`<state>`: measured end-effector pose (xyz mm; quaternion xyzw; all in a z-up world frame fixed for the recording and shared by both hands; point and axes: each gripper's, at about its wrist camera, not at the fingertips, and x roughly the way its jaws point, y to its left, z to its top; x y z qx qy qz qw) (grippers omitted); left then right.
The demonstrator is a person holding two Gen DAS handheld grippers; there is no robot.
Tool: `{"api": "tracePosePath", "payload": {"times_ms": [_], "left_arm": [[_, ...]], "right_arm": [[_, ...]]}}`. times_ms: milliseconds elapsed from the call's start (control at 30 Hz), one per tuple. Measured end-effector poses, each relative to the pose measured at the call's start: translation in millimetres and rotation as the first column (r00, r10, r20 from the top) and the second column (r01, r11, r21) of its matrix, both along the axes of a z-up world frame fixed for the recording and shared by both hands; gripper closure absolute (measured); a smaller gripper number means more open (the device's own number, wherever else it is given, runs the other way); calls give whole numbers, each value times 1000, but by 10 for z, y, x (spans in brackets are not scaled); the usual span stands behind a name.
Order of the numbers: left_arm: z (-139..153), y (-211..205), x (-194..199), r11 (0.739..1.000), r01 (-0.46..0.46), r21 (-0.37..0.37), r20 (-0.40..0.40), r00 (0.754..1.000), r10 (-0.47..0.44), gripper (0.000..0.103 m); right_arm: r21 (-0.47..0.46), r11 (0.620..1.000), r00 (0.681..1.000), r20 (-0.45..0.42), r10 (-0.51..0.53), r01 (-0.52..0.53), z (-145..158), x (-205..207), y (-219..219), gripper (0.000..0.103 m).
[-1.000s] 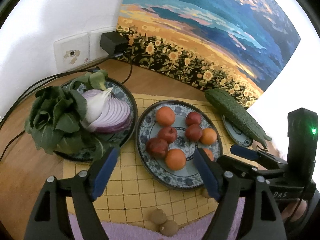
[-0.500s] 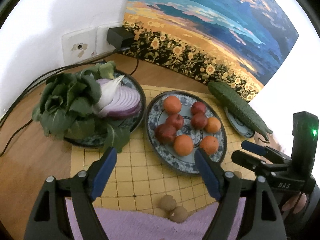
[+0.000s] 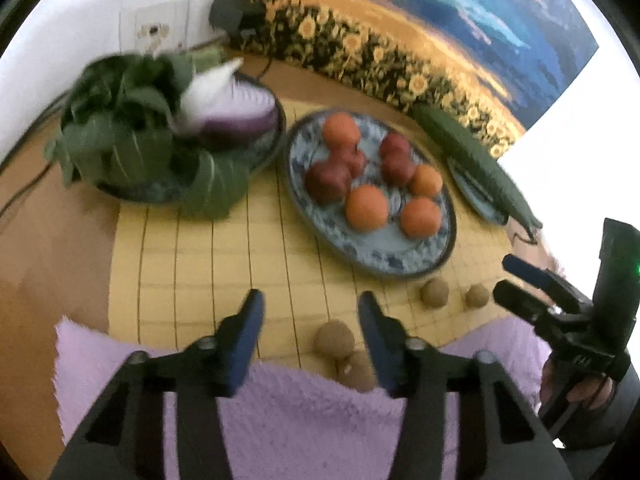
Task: Organize fruits
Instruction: 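Move both open grippers back toward the brown kiwis near the towel, then grasp a brown kiwi with the left gripper while the right grasps another kiwi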
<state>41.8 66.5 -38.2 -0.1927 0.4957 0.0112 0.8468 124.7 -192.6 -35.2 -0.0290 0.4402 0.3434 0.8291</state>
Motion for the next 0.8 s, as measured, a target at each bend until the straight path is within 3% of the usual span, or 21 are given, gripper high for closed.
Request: {"api": "tracePosePath", "payload": {"times_ms": [67, 133, 267, 367, 600, 800], "left_arm": [[-46, -45, -23, 1000, 14, -10, -14, 1000, -15, 62], [-65, -67, -43, 1000, 18, -20, -18, 1000, -19, 62], [-123, -74, -56, 998, 8, -56, -36, 999, -10, 72], [-152, -61, -50, 995, -4, -96, -45, 999, 0, 79], [-131, -67, -40, 997, -11, -80, -35, 999, 9, 79], [-38, -40, -31, 997, -33, -66, -10, 999, 32, 79]], "right_arm": [[-1, 1000, 999, -29, -13, 13, -50, 17, -47, 18], [-4, 1000, 998, -57, -20, 20, -99, 34, -61, 27], [-29, 999, 997, -74, -22, 19, -165, 34, -27, 59], [-70, 997, 998, -60, -26, 22, -200, 17, 33, 61], [-72, 997, 997, -67, -35, 30, -248, 22, 49, 75], [-96, 994, 997, -50, -54, 49, -244, 6, 44, 76]]}}
